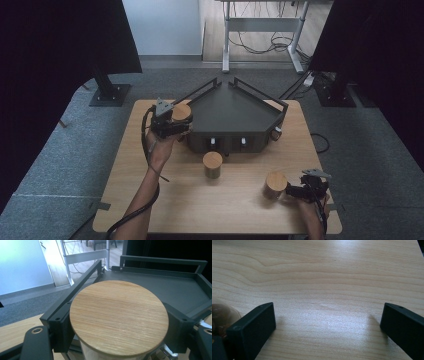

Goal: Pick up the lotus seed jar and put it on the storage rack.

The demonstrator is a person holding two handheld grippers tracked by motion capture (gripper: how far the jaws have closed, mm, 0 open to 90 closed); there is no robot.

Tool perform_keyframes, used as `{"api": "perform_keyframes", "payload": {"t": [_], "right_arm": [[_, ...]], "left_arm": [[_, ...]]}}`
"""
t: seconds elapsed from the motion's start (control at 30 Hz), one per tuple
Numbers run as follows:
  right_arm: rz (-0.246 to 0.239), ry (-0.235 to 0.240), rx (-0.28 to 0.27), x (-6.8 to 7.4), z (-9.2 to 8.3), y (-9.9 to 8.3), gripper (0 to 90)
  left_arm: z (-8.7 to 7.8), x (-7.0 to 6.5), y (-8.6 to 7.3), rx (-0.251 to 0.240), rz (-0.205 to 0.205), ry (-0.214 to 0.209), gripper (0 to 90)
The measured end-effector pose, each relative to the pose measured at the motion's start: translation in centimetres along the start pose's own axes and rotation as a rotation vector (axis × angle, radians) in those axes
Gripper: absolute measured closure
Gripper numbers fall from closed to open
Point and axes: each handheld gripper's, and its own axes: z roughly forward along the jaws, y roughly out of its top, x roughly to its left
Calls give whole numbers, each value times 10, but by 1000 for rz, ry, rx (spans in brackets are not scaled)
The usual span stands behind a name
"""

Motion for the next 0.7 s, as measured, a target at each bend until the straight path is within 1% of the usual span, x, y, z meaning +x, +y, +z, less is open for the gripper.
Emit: {"api": "perform_keyframes", "payload": {"t": [0.3, 0.7], "right_arm": [[1, 0, -1, 0, 0, 0, 0], [-2, 2, -1, 0, 0, 0, 0]], "left_arm": [[9, 4, 3, 2, -2, 11, 241], [22, 4, 5, 5, 1, 15, 241]]}}
